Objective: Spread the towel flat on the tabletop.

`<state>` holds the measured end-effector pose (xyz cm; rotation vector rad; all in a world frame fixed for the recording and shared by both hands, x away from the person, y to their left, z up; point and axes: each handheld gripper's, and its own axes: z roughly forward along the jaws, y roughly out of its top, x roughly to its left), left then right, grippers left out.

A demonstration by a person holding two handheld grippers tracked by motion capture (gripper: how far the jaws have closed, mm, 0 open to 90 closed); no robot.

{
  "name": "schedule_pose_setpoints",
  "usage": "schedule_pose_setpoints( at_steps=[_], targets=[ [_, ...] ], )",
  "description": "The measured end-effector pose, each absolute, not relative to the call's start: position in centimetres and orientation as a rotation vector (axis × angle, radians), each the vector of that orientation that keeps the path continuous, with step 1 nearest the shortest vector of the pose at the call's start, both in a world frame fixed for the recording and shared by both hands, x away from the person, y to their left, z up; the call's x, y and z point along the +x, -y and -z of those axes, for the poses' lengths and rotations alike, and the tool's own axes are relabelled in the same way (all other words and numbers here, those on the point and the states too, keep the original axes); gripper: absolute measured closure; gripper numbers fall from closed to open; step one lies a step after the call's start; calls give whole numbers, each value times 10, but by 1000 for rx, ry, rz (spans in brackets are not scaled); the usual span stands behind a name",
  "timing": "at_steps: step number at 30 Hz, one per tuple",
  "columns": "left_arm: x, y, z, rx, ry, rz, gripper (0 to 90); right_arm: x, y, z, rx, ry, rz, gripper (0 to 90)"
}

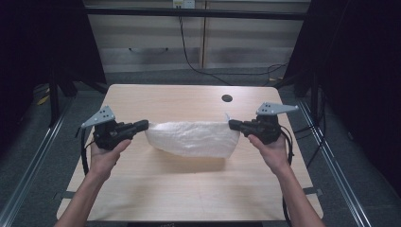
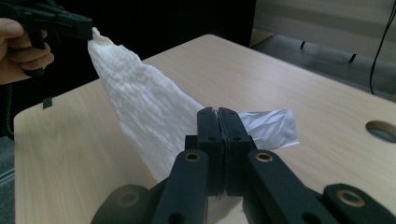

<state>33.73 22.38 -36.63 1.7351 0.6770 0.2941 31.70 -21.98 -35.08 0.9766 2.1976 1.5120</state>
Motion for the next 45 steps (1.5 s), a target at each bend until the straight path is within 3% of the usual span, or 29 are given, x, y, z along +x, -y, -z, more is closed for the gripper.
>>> schedule_pose_setpoints(
  at_steps=[16, 24, 32, 45],
  targets=[
    [399, -220, 296, 1748, -751, -398, 897, 376, 223, 274, 974, -2132, -1463, 891],
    [430, -213, 275, 1693, -835, -408, 899, 408, 219, 256, 1035, -2089, -1427, 892],
    [430, -212, 293, 1716, -840, -462, 899, 412, 213, 268, 1040, -2085, -1442, 892],
    [390, -223, 354, 1772, -787, -344, 899, 374, 219, 331, 1050, -2175, -1427, 892]
  ],
)
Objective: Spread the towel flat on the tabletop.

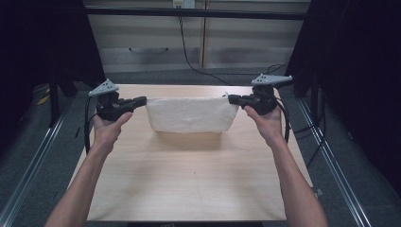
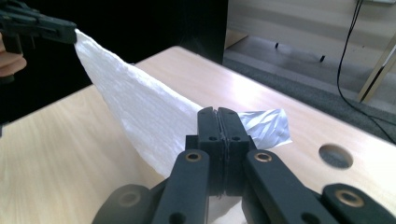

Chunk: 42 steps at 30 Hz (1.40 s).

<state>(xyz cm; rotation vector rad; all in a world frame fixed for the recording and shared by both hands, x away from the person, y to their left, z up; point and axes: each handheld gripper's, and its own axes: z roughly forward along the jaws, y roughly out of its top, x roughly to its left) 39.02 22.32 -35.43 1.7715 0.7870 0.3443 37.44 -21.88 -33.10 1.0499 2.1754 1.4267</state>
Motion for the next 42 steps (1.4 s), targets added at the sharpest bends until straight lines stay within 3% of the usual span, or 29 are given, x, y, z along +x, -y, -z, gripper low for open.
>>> schedule_pose_setpoints(
  at_steps=[12, 23, 31, 42],
  targets=[
    [338, -231, 390, 1767, -735, -226, 898, 318, 225, 376, 1033, -2246, -1442, 892],
    [298, -230, 447, 1904, -761, -127, 897, 268, 222, 431, 1063, -2368, -1381, 890],
    [279, -229, 468, 1985, -758, -97, 896, 242, 221, 459, 1093, -2419, -1367, 886],
    [259, -231, 485, 2045, -744, -59, 894, 219, 221, 475, 1113, -2477, -1354, 857]
  ],
)
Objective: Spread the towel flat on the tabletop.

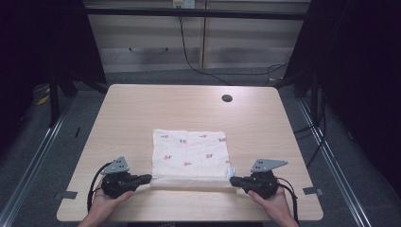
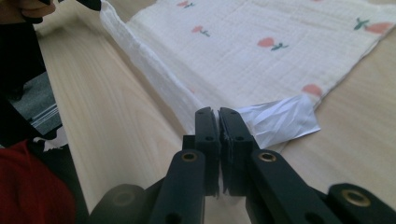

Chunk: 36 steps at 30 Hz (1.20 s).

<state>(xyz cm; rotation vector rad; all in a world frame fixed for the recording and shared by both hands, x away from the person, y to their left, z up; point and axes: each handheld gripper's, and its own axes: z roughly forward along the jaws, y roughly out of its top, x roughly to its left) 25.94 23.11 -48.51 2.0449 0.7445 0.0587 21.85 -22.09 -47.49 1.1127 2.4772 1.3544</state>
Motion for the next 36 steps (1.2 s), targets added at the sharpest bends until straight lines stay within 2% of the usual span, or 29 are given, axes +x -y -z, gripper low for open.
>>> schedule_pose_setpoints(
  at_steps=[6, 12, 18, 20, 22, 30, 32, 36],
  targets=[
    [255, -234, 489, 2051, -755, -47, 877, 203, 226, 475, 1117, -2482, -1373, 786],
    [264, -230, 487, 2036, -764, -53, 824, 201, 234, 466, 1116, -2447, -1389, 773],
    [294, -221, 478, 1998, -821, -66, 691, 237, 232, 459, 1105, -2413, -1380, 759],
    [300, -218, 477, 2007, -831, -55, 689, 244, 230, 458, 1095, -2410, -1378, 756],
    [317, -202, 478, 2040, -827, -41, 661, 269, 222, 457, 1102, -2399, -1393, 754],
    [334, -182, 499, 2125, -827, -46, 663, 312, 202, 489, 1144, -2484, -1262, 768],
    [334, -183, 502, 2134, -821, -48, 664, 317, 200, 502, 1171, -2514, -1209, 767],
    [332, -184, 504, 2136, -810, -64, 667, 314, 202, 503, 1189, -2520, -1182, 767]
  ],
)
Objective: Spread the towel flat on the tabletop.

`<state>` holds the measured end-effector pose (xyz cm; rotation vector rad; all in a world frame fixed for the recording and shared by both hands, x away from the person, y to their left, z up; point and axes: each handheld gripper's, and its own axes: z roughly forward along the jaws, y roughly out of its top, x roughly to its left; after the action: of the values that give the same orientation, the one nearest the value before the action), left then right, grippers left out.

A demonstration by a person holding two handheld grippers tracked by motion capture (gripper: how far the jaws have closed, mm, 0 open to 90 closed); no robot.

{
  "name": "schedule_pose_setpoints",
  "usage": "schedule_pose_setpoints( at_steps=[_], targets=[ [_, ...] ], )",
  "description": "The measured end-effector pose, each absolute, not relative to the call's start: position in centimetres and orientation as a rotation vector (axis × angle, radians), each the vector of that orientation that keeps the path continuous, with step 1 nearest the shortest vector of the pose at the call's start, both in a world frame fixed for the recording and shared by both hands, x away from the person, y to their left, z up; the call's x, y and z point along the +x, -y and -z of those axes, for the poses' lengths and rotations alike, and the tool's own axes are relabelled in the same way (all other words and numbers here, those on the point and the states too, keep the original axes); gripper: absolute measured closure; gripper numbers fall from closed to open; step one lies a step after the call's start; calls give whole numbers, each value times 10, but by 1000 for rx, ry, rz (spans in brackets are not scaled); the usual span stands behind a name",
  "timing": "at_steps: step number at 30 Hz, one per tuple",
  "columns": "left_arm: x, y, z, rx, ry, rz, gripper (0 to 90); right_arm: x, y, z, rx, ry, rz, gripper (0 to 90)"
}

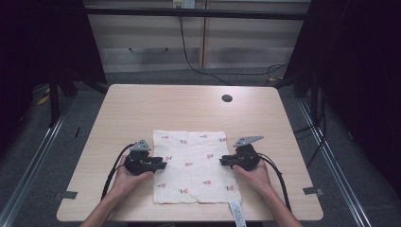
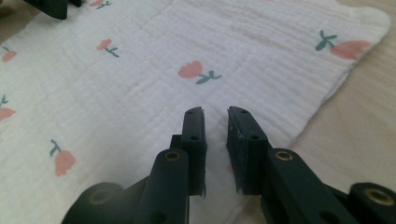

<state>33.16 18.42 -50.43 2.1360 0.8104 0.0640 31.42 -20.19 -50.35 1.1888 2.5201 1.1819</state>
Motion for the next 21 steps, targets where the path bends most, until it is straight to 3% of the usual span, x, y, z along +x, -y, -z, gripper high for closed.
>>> schedule_pose_setpoints(
  at_steps=[21],
  targets=[
    [311, -187, 504, 2164, -748, -91, 677, 283, 209, 501, 1165, -2551, -1168, 788]
  ],
)
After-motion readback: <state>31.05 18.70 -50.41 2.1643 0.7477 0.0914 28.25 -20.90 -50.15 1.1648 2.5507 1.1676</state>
